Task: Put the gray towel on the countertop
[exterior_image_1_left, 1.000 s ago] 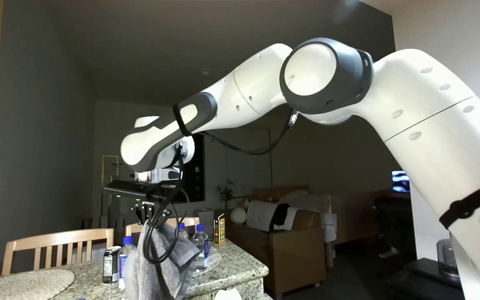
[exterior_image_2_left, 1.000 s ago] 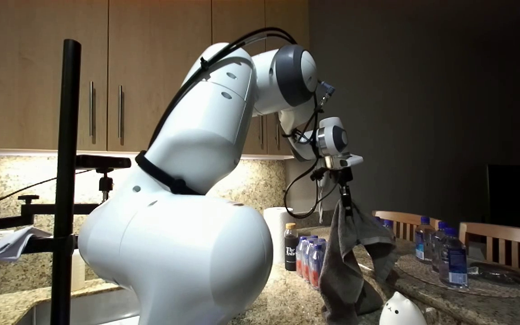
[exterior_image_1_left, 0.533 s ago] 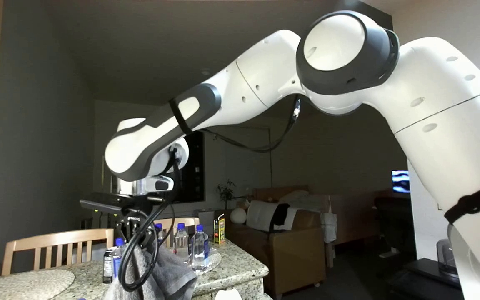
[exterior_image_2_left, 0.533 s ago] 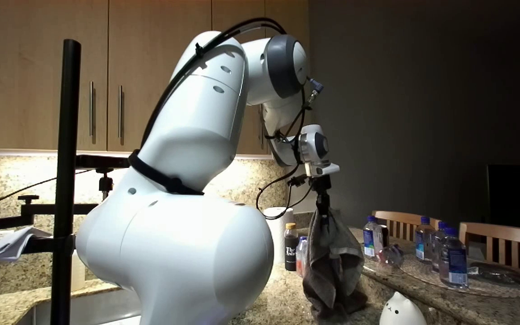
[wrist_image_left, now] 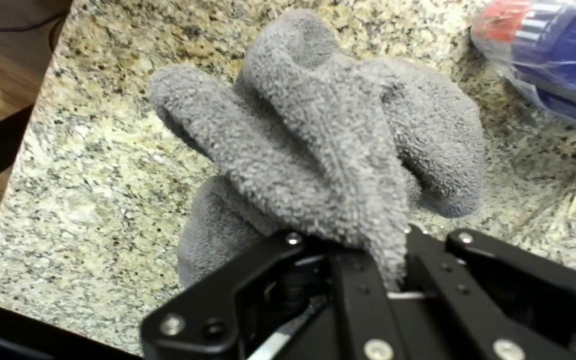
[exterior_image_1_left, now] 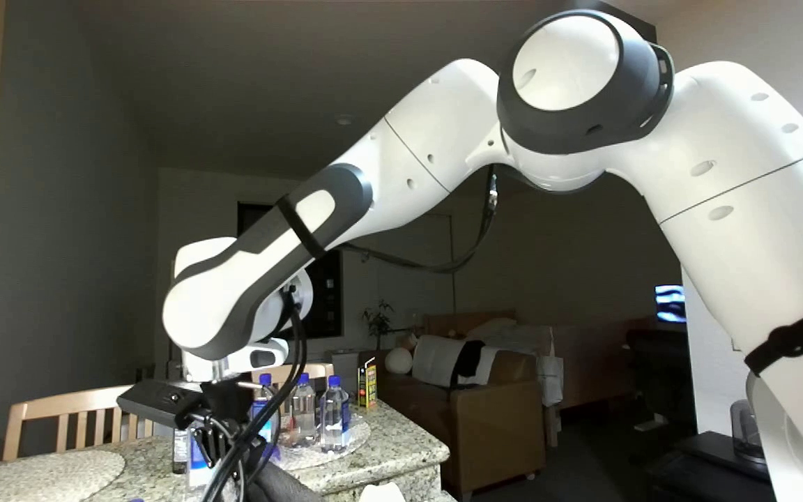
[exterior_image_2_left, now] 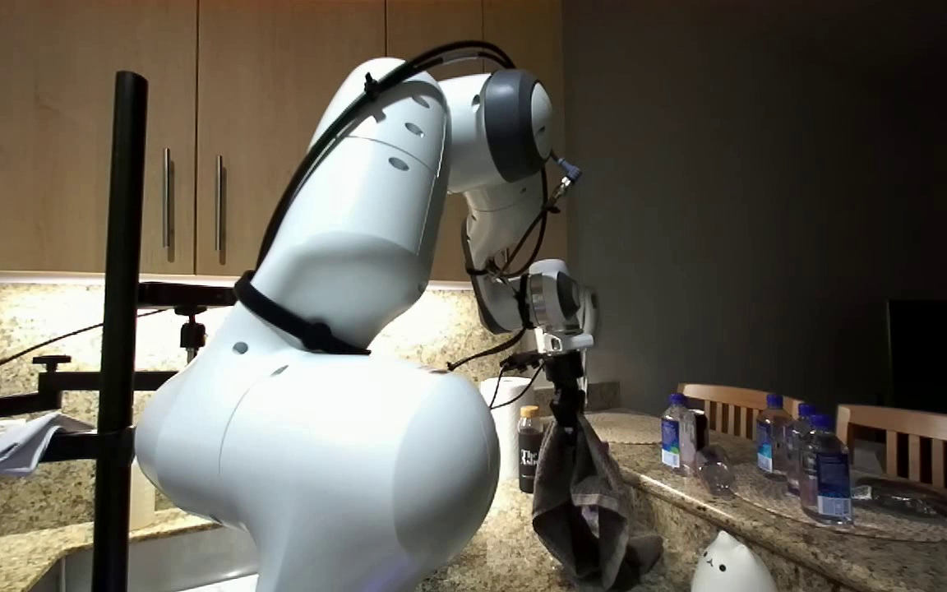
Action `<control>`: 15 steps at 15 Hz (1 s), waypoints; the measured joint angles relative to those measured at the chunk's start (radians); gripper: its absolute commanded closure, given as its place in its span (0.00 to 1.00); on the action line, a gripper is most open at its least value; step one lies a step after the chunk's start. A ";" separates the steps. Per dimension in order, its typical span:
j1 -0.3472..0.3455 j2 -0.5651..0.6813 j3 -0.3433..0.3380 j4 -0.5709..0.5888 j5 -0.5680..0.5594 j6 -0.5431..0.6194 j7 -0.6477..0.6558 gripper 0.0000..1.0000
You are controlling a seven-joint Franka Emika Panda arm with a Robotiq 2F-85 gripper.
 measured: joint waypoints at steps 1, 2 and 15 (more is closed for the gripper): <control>0.000 0.000 0.002 -0.013 0.000 0.000 0.012 0.92; 0.000 0.001 0.004 -0.025 0.000 0.001 0.021 0.92; -0.009 0.049 -0.009 -0.101 -0.038 0.186 0.105 0.53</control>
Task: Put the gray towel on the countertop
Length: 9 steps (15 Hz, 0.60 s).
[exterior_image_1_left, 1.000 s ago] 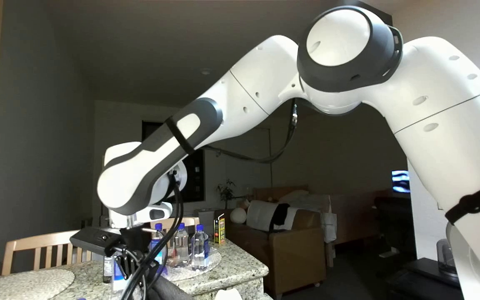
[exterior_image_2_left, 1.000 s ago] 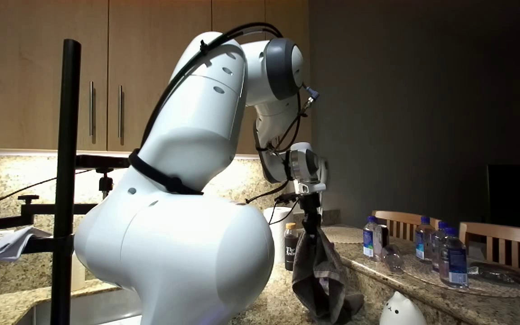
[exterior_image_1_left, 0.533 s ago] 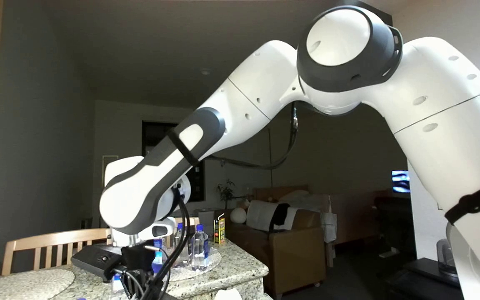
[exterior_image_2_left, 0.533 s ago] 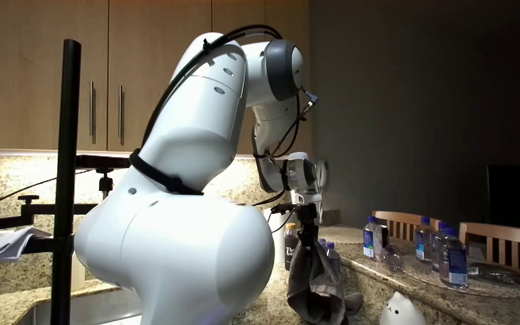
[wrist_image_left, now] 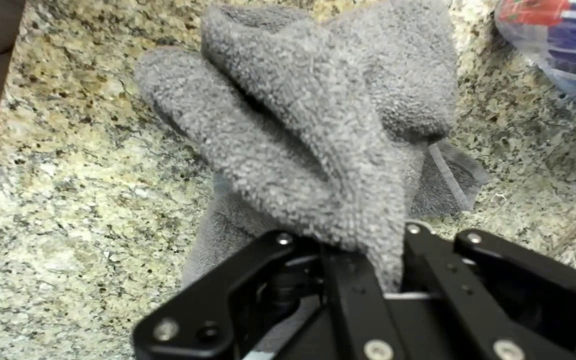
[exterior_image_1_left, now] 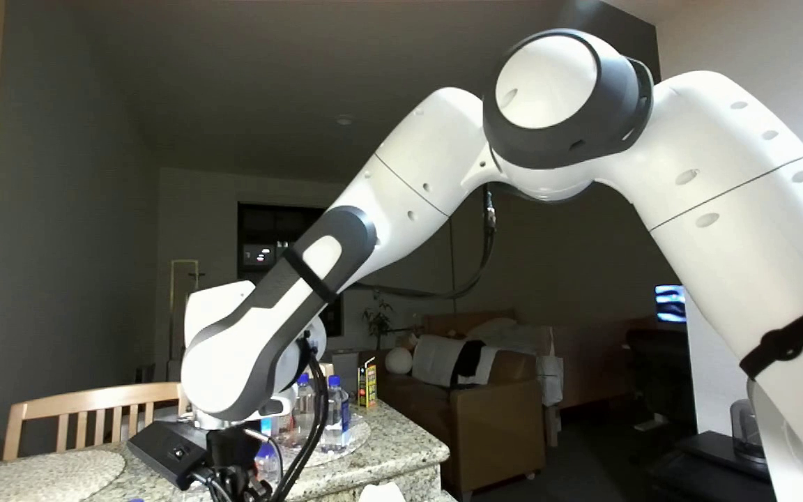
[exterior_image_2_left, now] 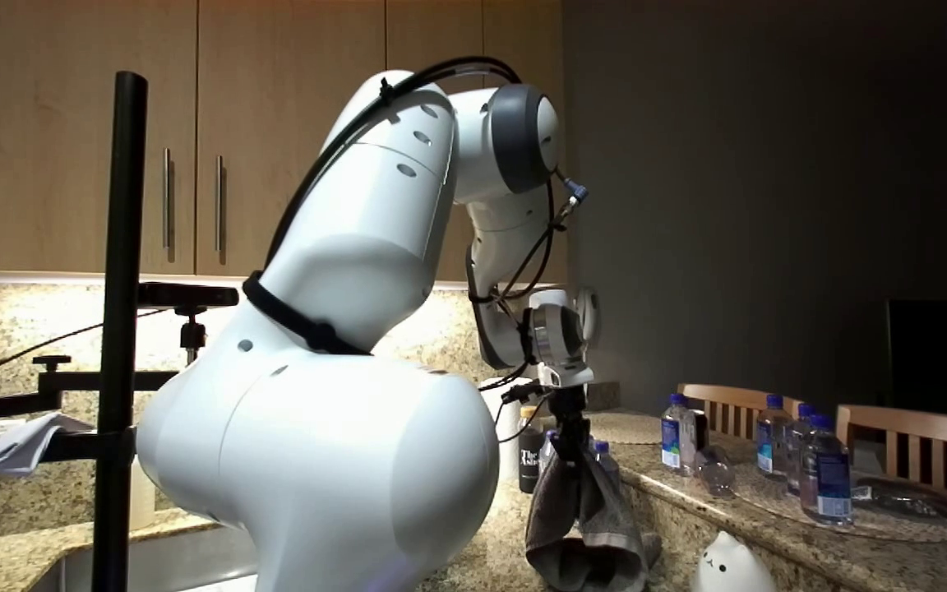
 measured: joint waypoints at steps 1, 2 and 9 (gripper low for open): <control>-0.008 0.013 0.000 0.005 0.002 -0.002 -0.008 0.46; -0.019 0.029 0.003 0.014 0.010 -0.018 -0.033 0.41; -0.102 0.160 0.015 0.134 0.107 -0.181 -0.370 0.01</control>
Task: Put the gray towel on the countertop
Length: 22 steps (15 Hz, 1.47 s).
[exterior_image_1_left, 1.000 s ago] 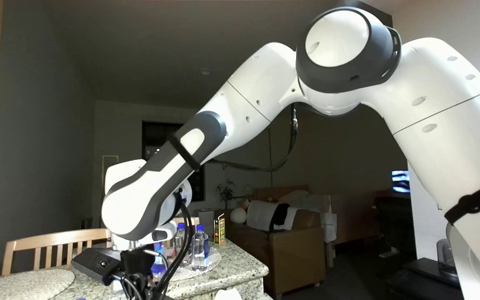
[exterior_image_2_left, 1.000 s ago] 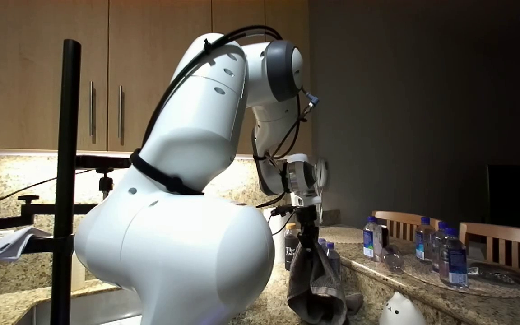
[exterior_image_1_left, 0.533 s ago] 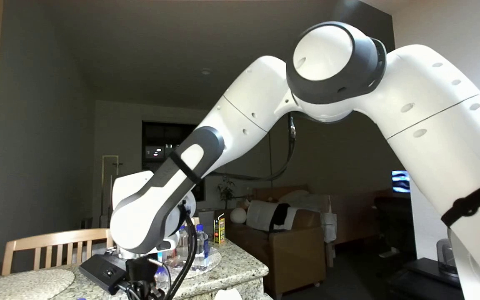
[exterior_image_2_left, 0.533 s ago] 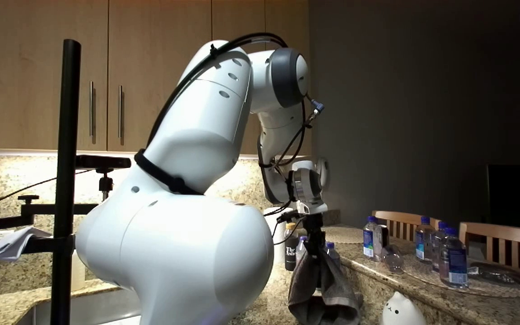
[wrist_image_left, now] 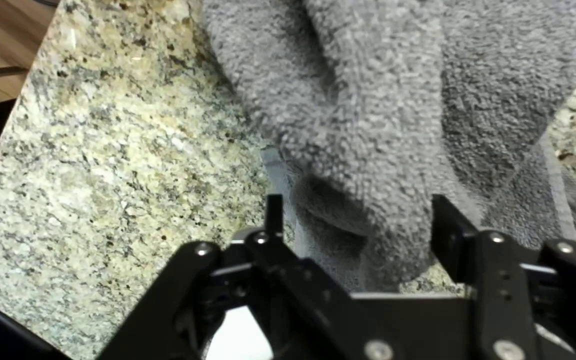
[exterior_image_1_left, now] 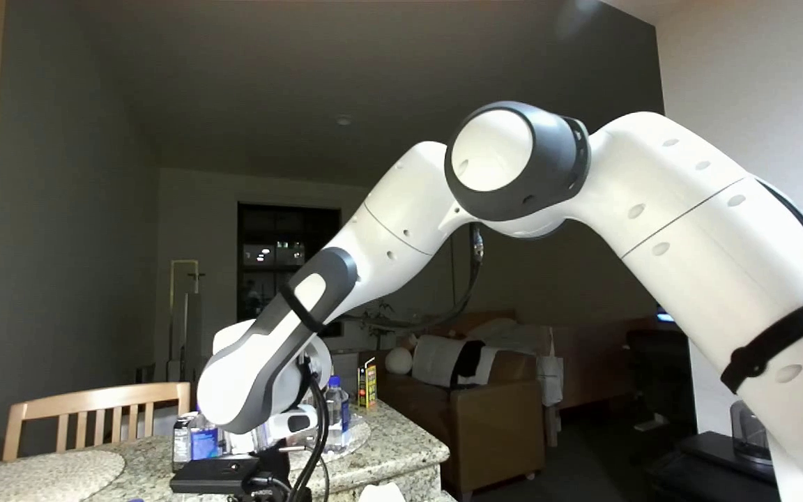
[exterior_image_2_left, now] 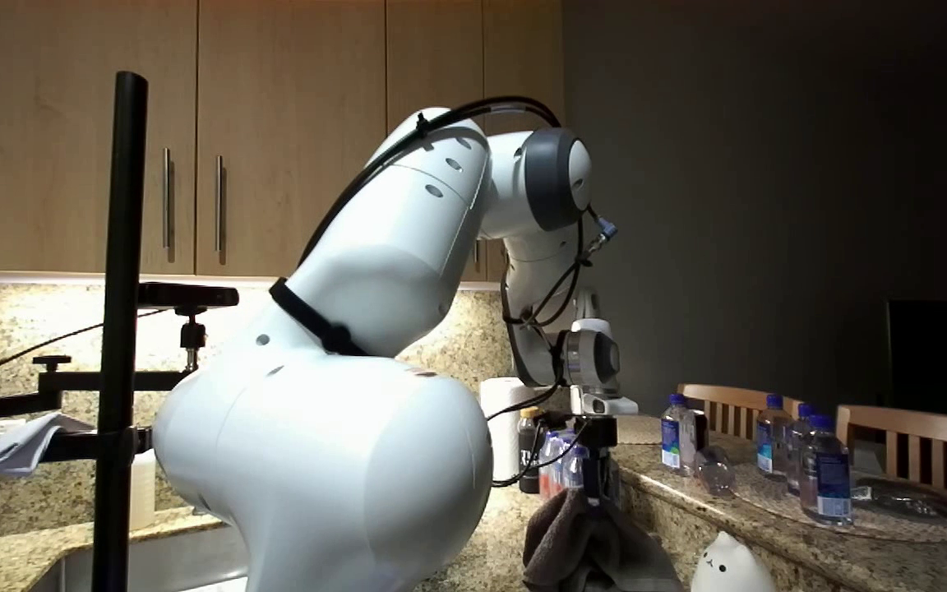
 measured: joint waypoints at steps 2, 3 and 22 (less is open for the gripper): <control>-0.013 0.025 0.000 0.032 0.017 -0.032 -0.080 0.00; -0.019 0.031 0.000 0.046 0.025 -0.042 -0.114 0.00; 0.009 -0.102 0.077 0.174 0.156 -0.240 -0.587 0.00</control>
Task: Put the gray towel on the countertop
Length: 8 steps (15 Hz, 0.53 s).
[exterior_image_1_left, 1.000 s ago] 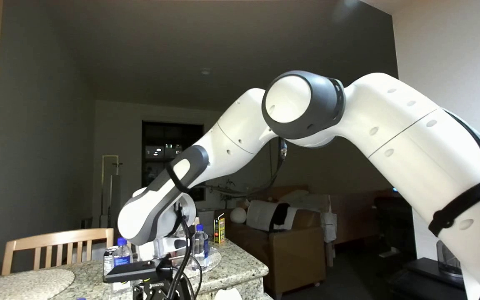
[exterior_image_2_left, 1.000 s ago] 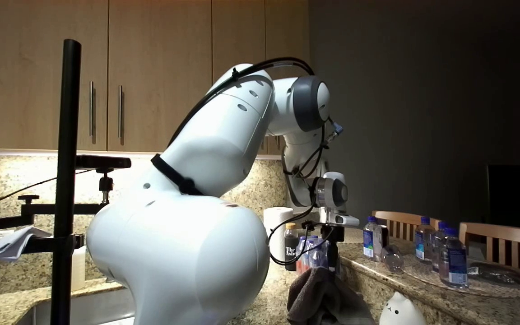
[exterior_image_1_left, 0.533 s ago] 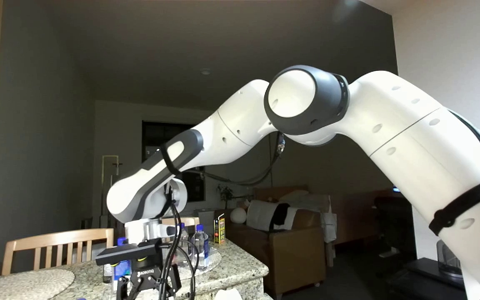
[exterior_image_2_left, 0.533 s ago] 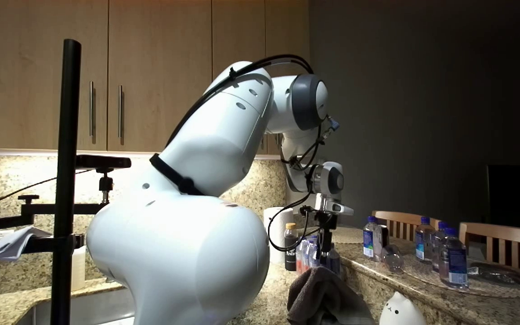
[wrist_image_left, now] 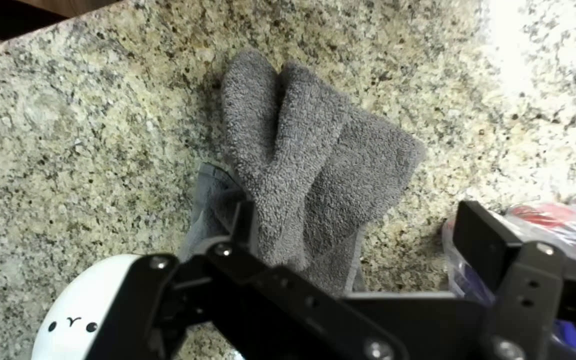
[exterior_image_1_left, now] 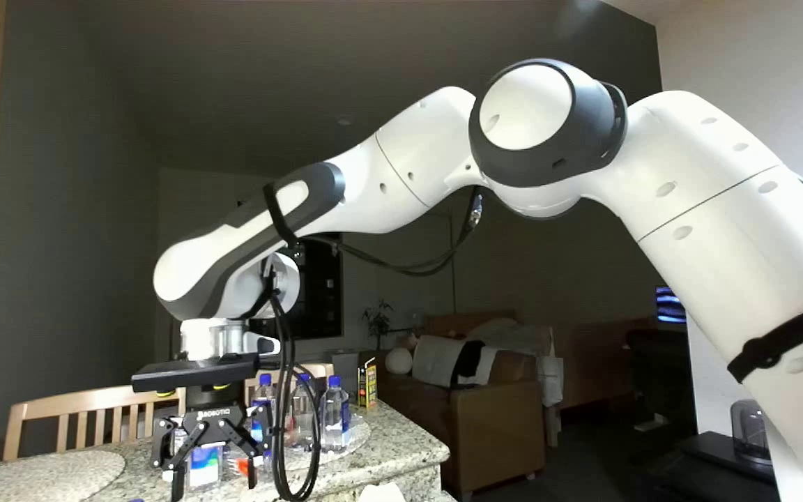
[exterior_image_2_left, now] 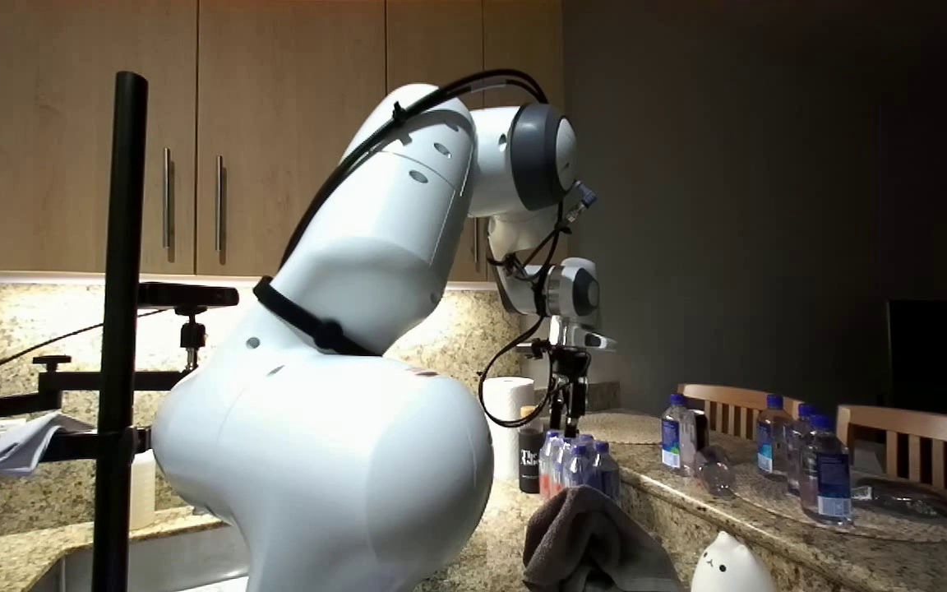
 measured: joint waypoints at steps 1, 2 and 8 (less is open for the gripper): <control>0.002 -0.018 0.001 -0.007 -0.001 0.000 -0.023 0.00; 0.003 -0.037 0.001 -0.016 -0.001 0.000 -0.049 0.00; -0.028 -0.132 -0.017 -0.055 -0.005 0.000 -0.288 0.00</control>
